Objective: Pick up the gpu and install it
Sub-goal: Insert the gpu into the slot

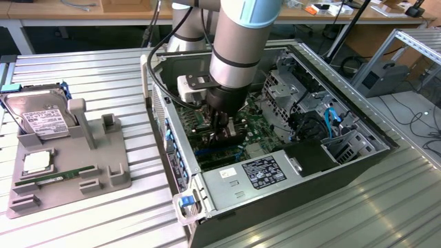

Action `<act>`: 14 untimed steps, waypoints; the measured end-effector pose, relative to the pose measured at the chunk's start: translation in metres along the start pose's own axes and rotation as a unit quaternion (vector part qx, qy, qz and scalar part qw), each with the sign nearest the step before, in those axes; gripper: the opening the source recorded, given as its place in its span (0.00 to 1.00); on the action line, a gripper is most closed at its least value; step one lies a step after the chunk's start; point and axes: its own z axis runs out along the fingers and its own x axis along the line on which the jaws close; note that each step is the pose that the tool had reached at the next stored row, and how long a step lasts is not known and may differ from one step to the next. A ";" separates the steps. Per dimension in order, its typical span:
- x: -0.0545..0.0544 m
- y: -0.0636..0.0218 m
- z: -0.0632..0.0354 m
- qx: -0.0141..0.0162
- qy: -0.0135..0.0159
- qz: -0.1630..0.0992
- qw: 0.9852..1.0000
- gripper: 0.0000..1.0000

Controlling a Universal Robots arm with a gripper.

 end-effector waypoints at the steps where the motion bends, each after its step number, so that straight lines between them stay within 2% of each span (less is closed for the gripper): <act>1: 0.000 0.0014 0.0001 0.000 0.000 0.000 1.000 0.27; 14: 0.001 0.0017 -0.0009 0.000 0.000 -0.006 1.000 0.27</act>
